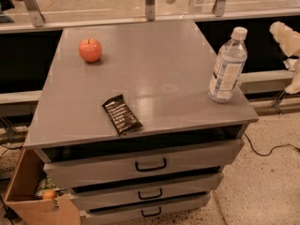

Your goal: Place blue plastic bottle upright

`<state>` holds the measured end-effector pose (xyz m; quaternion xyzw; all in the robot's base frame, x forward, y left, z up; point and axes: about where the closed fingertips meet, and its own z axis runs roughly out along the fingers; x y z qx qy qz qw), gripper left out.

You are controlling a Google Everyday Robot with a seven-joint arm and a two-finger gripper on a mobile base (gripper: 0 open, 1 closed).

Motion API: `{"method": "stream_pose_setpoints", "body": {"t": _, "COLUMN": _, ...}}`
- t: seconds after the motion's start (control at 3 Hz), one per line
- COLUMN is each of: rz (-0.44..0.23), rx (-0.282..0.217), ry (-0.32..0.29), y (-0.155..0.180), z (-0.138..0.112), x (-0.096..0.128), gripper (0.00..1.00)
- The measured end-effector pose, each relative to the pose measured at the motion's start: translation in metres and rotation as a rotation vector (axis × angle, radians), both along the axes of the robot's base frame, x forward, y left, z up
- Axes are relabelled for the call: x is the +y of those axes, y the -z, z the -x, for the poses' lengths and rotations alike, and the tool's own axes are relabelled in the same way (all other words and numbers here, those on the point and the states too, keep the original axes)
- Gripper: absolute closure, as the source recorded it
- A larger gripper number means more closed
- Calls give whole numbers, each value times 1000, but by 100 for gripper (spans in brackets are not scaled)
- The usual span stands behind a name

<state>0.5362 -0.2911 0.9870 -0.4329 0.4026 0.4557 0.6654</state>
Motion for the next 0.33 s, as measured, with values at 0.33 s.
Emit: {"method": "stream_pose_setpoints", "body": {"t": 0.33, "rz": 40, "rx": -2, "ry": 97, "y": -23, "z": 22, "x": -22, "gripper": 0}}
